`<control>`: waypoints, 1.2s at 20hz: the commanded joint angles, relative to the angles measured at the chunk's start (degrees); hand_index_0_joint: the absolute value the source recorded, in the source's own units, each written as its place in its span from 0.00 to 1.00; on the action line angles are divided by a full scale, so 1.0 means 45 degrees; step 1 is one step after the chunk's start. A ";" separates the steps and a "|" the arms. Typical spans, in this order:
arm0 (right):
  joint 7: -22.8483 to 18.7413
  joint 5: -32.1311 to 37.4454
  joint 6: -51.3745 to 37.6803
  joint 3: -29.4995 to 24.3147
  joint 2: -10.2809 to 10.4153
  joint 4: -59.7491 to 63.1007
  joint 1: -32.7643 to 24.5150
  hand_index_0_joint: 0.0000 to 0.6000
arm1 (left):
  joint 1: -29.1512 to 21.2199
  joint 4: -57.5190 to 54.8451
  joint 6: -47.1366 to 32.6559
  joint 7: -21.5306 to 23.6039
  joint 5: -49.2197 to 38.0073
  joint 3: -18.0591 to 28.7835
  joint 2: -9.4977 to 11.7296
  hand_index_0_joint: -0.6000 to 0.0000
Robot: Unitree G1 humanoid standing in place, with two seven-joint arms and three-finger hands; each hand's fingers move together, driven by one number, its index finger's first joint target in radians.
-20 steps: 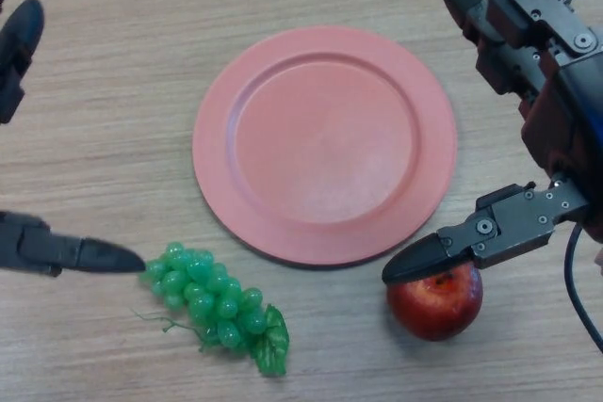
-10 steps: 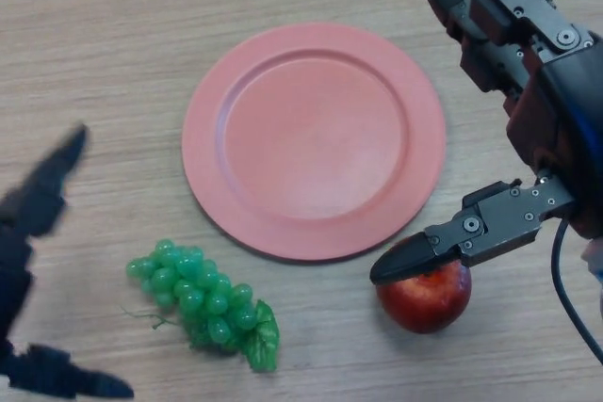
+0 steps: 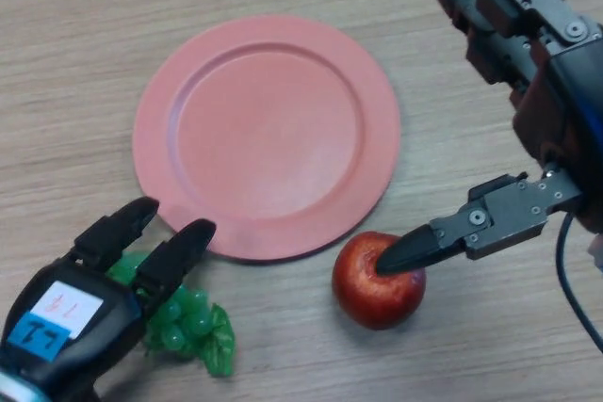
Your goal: Pick up the green grapes and place it on the plate
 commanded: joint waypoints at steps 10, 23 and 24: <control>-0.0714 0.0861 -0.1068 -0.0712 -0.0353 -0.0889 -0.0561 0.00 | 0.0097 -0.0338 -0.1191 0.2281 0.0092 0.0924 0.1425 0.00; -0.0612 0.0579 -0.1168 -0.0572 -0.0260 -0.0830 -0.0640 0.00 | -0.0843 -0.2508 -0.2380 0.1188 -0.4245 0.2394 0.1194 0.00; -0.0600 0.0585 -0.1150 -0.0592 -0.0260 -0.0842 -0.0635 0.00 | -0.0947 -0.2715 -0.2270 0.0968 -0.4511 0.2504 0.1143 0.00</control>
